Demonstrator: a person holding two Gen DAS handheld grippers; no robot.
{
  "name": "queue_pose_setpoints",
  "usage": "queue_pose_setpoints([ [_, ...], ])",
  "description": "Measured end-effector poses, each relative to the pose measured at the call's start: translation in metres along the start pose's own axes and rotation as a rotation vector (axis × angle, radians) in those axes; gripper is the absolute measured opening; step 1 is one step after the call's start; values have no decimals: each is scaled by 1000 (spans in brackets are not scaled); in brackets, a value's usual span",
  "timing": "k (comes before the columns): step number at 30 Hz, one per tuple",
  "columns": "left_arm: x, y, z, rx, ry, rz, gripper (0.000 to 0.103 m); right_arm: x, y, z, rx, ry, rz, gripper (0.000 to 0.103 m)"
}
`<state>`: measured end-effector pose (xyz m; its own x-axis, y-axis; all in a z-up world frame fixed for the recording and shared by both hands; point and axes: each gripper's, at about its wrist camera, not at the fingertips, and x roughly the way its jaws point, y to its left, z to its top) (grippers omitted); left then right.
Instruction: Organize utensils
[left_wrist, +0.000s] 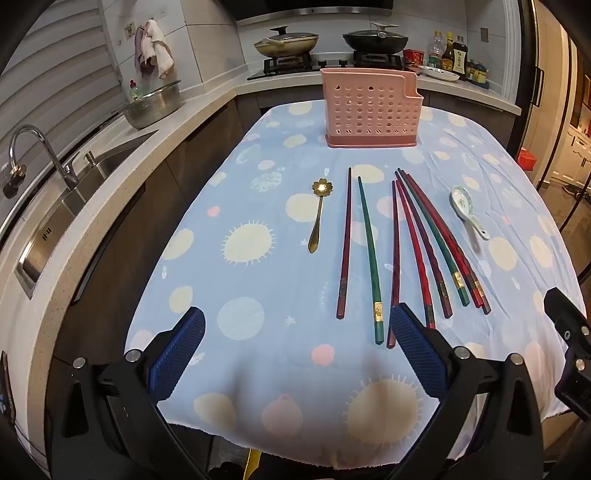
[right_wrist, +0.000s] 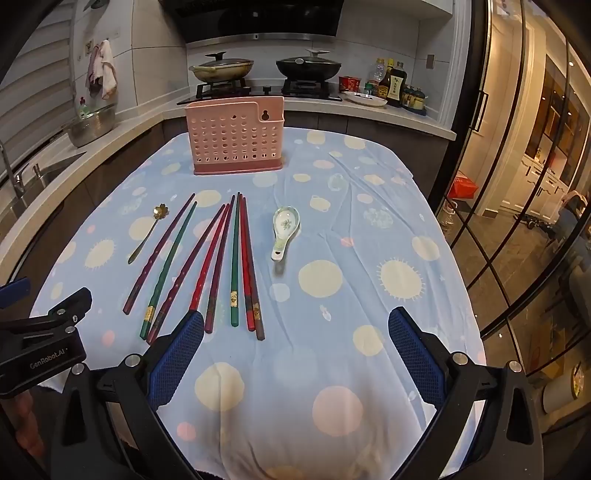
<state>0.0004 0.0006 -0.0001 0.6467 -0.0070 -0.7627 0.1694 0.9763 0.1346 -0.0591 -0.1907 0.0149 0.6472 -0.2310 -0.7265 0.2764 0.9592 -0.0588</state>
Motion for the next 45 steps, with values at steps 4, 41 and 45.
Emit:
queue_pose_setpoints([
  [4,1,0,0,1,4,2,96,0,-4,-2,4,4,3,96],
  [41,-7,-4,-3,19,-9,-8,96,-4,-1,-4,-3,-8,-9,96],
  [45,-7,-5,-3,19,-10,-6,96,-4,-1,-4,-3,-8,-9,96],
])
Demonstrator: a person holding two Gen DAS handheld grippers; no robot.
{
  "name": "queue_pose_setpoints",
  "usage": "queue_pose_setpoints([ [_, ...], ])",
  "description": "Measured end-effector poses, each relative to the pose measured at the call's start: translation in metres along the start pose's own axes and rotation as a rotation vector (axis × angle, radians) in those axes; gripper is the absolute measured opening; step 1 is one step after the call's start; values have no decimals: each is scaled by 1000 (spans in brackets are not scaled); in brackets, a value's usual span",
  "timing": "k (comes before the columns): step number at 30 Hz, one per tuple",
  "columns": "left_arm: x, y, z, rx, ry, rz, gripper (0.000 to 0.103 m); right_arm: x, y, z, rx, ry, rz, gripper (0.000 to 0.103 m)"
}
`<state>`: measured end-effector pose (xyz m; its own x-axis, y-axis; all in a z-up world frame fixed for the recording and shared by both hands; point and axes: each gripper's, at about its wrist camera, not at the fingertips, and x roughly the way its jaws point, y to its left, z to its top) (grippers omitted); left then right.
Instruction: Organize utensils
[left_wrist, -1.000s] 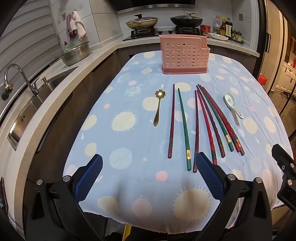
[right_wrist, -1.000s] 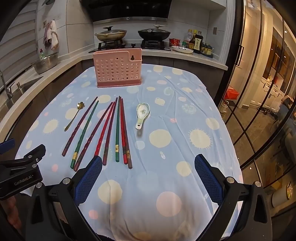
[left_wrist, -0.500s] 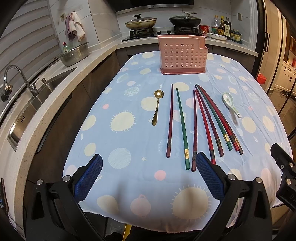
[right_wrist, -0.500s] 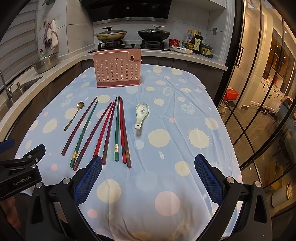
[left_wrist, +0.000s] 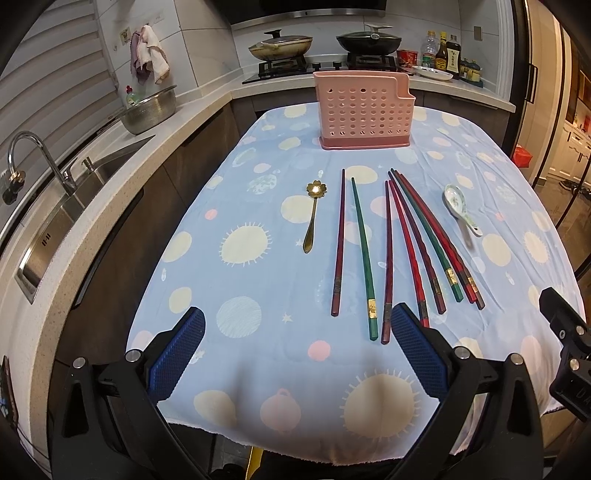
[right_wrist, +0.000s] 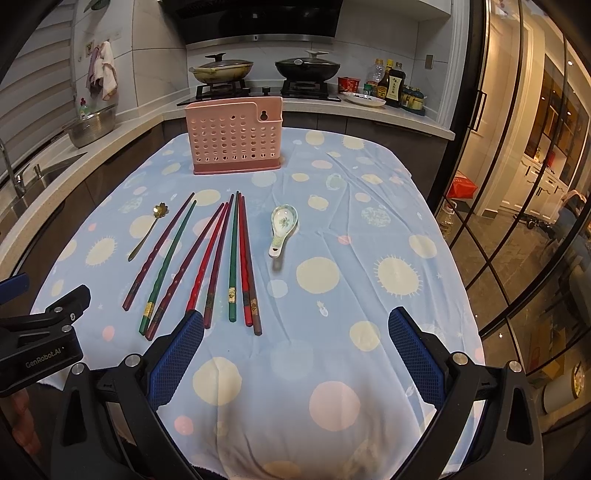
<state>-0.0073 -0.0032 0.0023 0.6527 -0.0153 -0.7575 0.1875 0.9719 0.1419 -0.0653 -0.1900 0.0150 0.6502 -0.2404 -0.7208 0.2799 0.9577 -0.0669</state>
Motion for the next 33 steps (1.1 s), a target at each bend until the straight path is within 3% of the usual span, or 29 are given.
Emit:
queue_pose_setpoints([
  [33,1,-2,4,6,6,2,96,2,-2,0,-1,0,9,96],
])
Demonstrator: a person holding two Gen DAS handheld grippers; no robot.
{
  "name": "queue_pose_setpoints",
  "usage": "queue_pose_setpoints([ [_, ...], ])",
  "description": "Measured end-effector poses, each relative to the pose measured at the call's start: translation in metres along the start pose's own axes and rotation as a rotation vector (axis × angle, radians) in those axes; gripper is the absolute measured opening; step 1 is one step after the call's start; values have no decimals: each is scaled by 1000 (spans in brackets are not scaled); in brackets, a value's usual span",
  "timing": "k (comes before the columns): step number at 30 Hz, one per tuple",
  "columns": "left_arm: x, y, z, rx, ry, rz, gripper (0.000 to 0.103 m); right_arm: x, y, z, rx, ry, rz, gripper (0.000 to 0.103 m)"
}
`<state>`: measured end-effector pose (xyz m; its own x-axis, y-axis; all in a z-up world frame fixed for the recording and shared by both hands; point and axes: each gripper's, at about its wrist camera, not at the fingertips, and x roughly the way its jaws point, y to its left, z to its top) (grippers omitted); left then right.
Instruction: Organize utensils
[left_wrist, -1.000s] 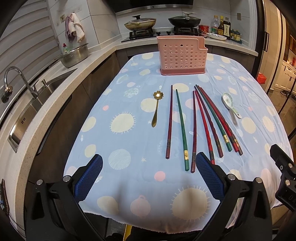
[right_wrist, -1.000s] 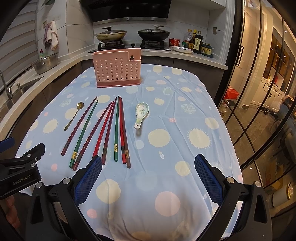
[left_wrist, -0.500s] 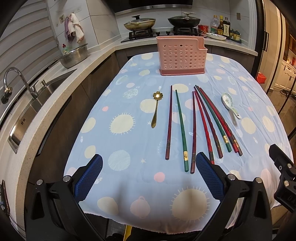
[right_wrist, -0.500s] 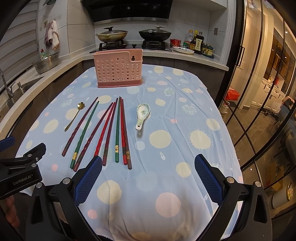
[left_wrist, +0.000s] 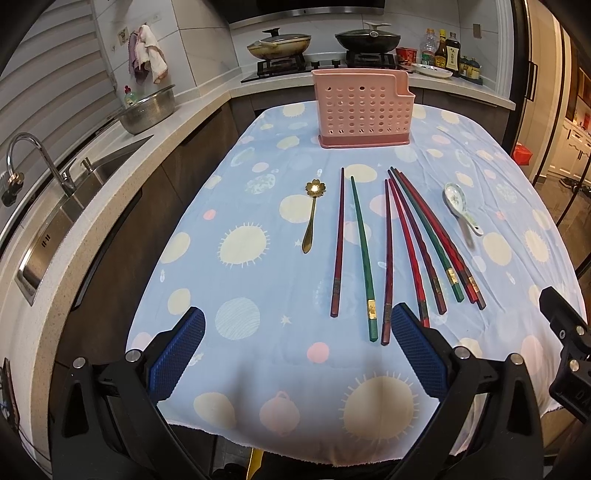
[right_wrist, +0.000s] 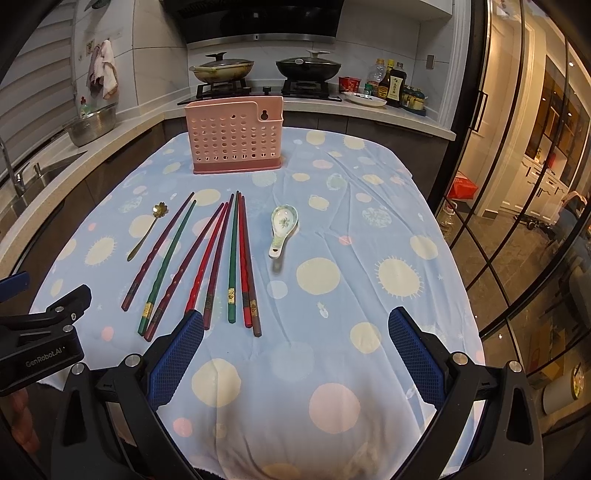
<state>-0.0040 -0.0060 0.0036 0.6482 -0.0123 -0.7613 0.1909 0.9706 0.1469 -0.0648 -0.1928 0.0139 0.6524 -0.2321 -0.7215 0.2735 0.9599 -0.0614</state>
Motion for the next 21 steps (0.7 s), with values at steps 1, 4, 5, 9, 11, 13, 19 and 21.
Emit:
queue_pose_setpoints([
  [1,1,0,-1,1,1,0,96,0,0,0,-1,0,0,96],
  [4,2,-1,-2,2,5,-1,96,0,0,0,-3,1,0,96],
  [5,2,-1,-2,2,5,-1,96,0,0,0,-4,2,0,96],
  [9,2,-1,-2,1,7,1,96,0,0,-1,-3,2,1,96],
  [11,3,0,-3,-2,8,3,96,0,1,0,-4,1,0,96],
  [13,3,0,-4,-3,9,5,96,0,0,-1,-5,2,0,96],
  [19,3,0,-4,-3,7,4,96,-1,2,-1,-9,-1,-4,96],
  [21,3,0,-4,-4,8,3,96,-1,2,-1,-9,-1,-4,96],
])
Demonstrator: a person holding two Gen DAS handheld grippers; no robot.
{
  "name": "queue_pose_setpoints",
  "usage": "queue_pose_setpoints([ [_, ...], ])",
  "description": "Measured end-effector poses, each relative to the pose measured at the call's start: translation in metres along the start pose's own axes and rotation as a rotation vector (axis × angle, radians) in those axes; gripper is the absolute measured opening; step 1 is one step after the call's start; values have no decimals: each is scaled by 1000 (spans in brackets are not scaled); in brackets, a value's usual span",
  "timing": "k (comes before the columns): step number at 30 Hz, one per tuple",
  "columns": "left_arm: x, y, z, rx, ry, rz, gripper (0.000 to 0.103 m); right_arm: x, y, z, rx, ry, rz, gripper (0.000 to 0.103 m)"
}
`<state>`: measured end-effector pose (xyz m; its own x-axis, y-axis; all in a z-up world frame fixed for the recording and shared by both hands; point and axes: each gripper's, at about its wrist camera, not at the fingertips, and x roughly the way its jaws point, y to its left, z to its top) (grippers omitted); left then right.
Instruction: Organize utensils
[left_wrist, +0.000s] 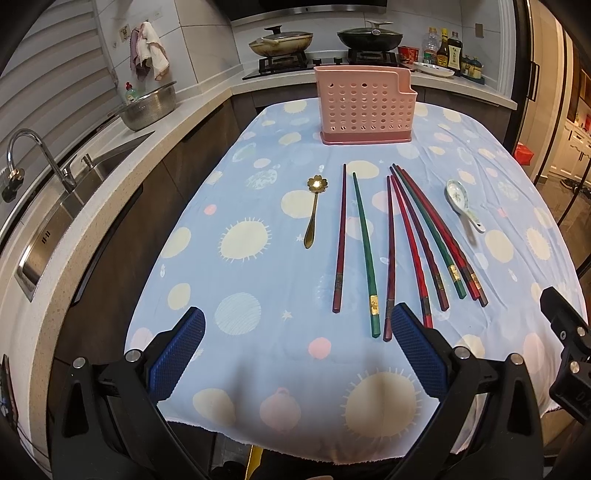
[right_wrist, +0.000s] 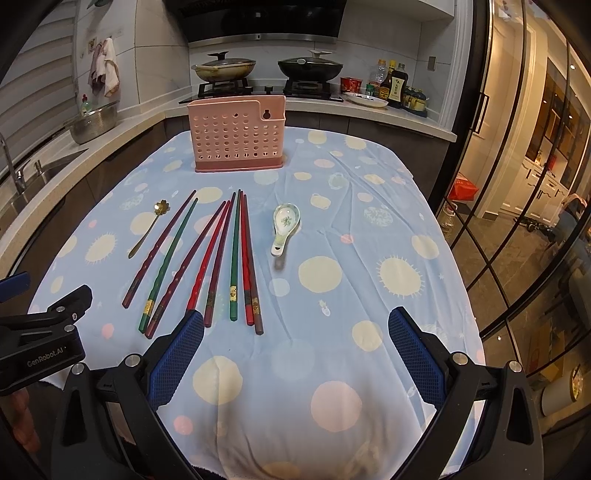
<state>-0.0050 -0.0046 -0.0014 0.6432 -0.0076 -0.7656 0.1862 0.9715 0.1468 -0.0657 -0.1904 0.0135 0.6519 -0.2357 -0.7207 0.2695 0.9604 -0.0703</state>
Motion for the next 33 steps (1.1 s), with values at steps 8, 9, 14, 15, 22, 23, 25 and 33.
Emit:
queue_pose_setpoints([
  [8,1,0,0,-1,2,-9,96,1,0,0,4,5,1,96],
  [9,2,1,1,-2,4,-11,96,1,-1,0,5,6,1,96],
  [14,13,9,3,-29,32,-37,96,6,-2,-1,10,16,0,96],
  [15,15,11,3,-33,35,-31,96,7,-3,0,11,18,-1,96],
  [22,41,37,13,-96,67,-8,96,22,-9,2,25,39,-2,96],
  [23,45,39,14,-96,71,-1,96,25,-9,2,25,43,-2,96],
  [25,55,40,18,-90,85,7,96,32,-10,4,25,52,-2,96],
  [33,88,32,36,-72,115,-16,96,61,-11,20,35,55,-2,96],
])
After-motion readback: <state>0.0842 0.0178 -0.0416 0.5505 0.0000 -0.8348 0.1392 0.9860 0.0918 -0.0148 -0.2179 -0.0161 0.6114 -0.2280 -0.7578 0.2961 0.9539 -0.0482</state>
